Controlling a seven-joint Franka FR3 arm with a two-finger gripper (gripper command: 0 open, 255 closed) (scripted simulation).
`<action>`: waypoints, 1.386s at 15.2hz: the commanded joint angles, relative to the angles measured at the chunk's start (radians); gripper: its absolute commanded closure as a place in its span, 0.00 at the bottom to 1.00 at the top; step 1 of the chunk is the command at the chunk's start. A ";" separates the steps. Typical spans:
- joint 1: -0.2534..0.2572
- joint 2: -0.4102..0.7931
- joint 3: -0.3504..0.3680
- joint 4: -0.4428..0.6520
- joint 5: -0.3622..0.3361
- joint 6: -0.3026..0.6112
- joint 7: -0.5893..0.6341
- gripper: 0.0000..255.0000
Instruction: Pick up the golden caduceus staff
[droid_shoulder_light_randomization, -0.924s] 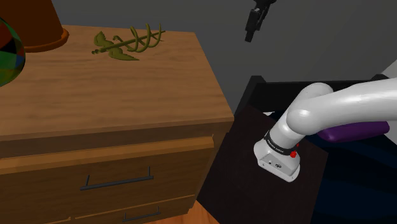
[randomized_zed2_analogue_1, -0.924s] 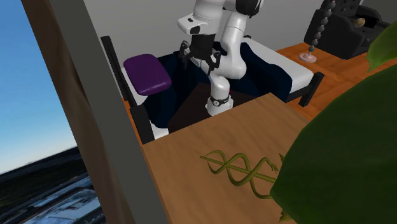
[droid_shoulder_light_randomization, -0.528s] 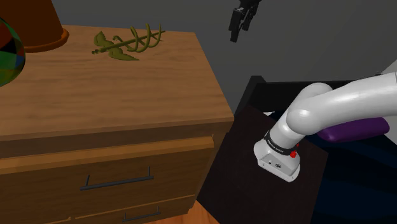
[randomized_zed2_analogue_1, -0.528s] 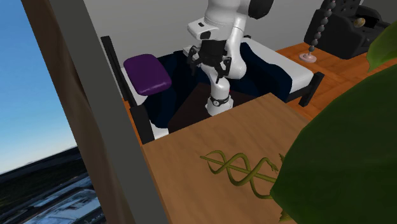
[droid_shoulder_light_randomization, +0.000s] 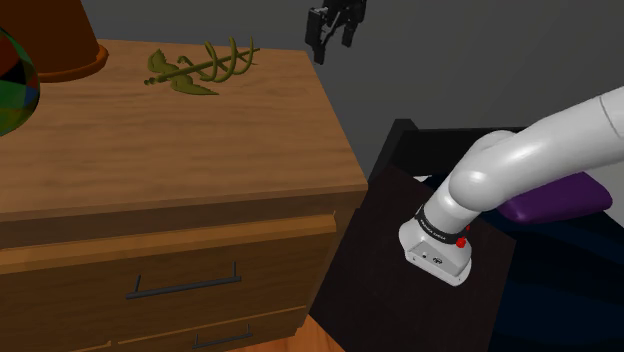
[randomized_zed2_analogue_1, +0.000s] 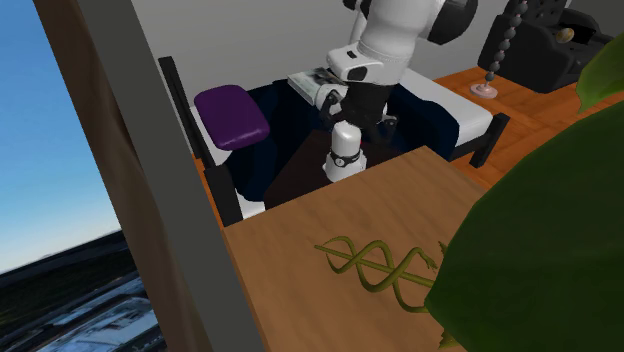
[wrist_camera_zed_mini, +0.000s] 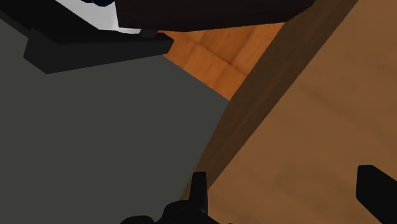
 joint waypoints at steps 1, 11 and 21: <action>-0.011 0.065 0.045 0.056 -0.008 0.013 0.077 0.00; -0.024 0.480 0.258 0.460 -0.199 -0.028 0.477 0.00; 0.187 0.918 0.285 0.970 -0.492 -0.202 0.727 0.00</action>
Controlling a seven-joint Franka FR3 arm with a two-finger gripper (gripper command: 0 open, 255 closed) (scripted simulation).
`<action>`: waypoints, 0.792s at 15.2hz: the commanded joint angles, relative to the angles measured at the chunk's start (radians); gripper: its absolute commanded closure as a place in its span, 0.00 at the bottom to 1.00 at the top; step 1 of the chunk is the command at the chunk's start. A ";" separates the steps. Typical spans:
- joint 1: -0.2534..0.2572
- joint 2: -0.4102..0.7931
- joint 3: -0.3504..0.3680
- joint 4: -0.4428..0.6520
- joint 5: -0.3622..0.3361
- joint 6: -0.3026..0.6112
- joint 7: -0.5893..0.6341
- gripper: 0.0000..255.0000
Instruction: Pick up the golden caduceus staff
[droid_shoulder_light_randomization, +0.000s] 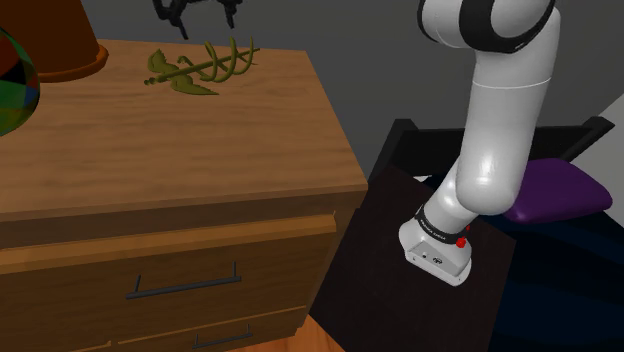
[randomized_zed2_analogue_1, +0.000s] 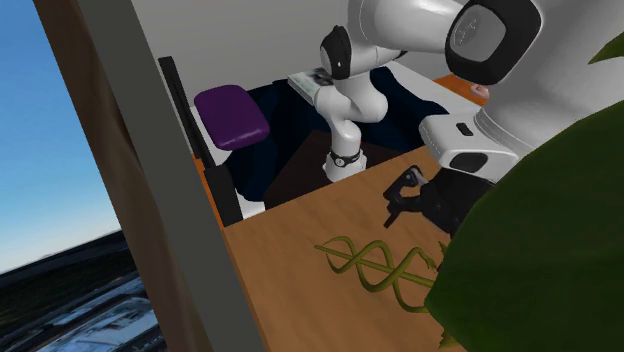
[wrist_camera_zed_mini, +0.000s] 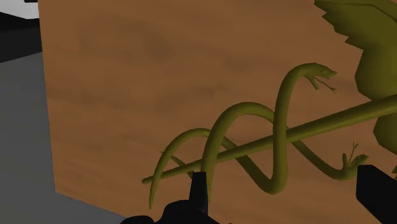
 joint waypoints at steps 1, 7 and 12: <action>-0.008 -0.005 0.000 -0.034 0.003 0.029 0.014 0.00; -0.041 -0.033 0.003 -0.140 0.022 0.105 0.032 0.00; -0.041 -0.033 0.003 -0.137 0.022 0.103 0.031 1.00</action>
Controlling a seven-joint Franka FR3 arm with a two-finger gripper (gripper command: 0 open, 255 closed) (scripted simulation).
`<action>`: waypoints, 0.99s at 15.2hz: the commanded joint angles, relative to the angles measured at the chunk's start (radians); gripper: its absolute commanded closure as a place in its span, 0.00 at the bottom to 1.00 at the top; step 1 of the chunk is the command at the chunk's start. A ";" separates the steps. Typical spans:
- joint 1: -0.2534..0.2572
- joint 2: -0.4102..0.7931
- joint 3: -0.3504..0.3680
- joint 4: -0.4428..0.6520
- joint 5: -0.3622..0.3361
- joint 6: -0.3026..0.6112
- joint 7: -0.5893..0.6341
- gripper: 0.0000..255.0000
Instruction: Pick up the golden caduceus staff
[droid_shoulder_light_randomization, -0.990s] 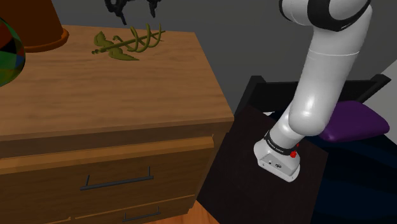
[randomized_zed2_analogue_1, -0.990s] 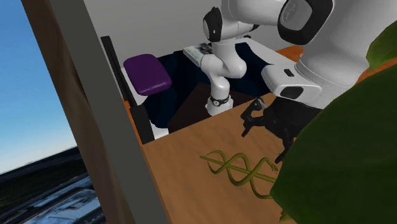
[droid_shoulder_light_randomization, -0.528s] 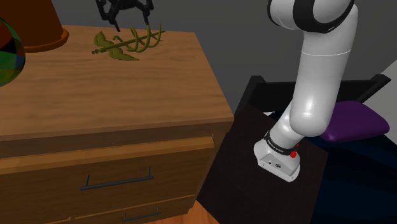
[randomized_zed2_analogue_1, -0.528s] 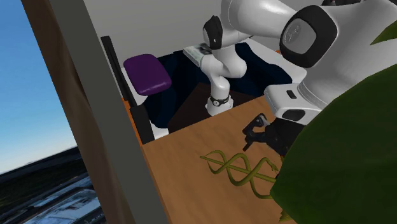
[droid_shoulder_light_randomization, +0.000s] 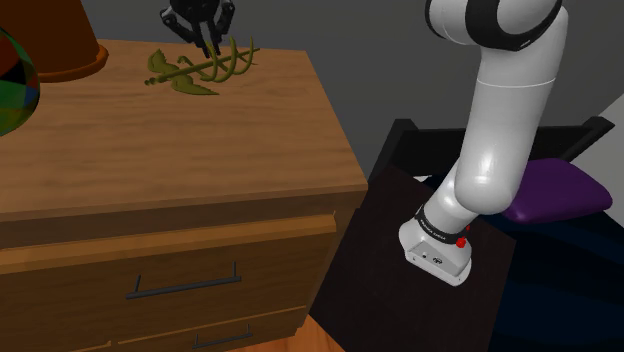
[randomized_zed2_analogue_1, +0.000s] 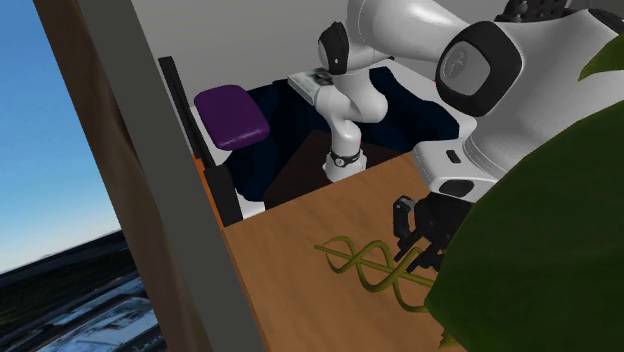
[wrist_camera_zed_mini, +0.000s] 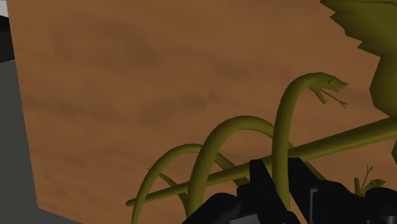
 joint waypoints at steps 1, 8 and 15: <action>0.000 0.000 0.000 0.000 0.000 0.000 0.000 1.00; 0.020 0.017 -0.001 0.064 -0.011 -0.047 -0.010 1.00; 0.088 0.081 -0.012 0.261 -0.055 -0.177 -0.044 1.00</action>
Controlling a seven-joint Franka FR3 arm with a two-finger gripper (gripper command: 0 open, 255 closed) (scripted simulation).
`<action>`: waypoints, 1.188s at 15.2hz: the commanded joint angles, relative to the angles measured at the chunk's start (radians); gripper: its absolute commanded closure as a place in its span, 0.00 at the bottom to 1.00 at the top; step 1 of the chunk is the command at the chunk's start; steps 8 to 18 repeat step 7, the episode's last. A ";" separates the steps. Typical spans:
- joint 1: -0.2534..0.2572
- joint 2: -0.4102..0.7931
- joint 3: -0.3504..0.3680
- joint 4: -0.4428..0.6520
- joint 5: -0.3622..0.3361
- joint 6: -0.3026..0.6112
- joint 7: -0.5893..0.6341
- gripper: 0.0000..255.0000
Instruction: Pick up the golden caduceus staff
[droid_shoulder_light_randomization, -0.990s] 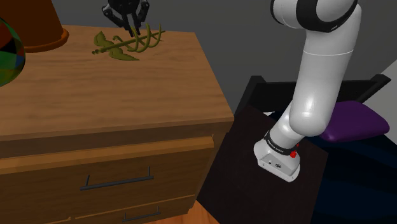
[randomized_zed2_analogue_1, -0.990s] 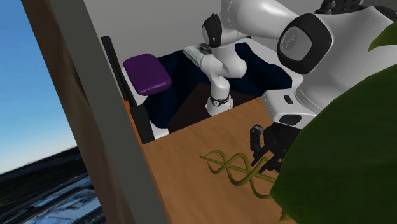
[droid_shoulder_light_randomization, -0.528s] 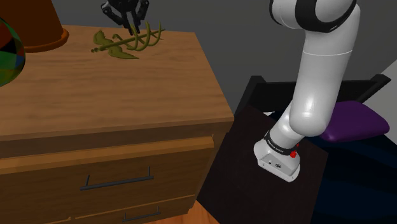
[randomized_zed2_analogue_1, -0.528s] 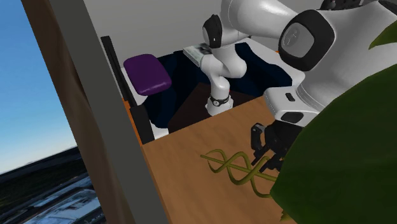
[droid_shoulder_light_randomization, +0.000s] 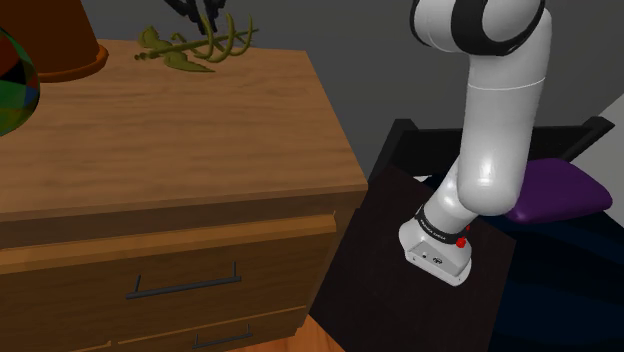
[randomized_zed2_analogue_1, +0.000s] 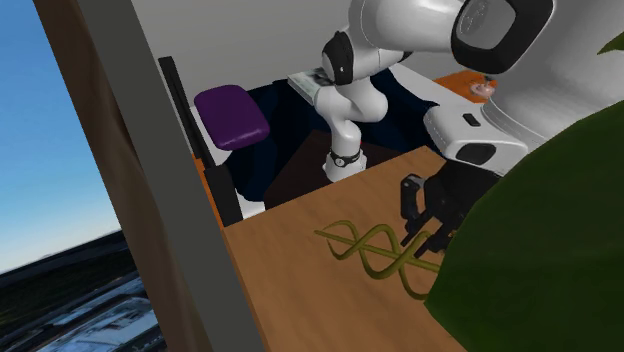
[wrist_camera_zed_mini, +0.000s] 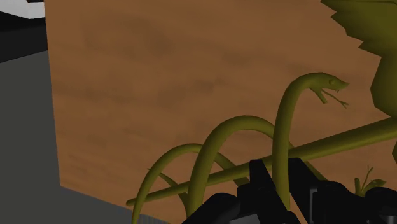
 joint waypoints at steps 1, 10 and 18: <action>0.025 0.023 -0.005 0.068 -0.017 -0.043 -0.012 1.00; 0.109 0.100 -0.027 0.262 -0.071 -0.149 -0.051 1.00; 0.109 0.100 -0.027 0.262 -0.071 -0.149 -0.051 1.00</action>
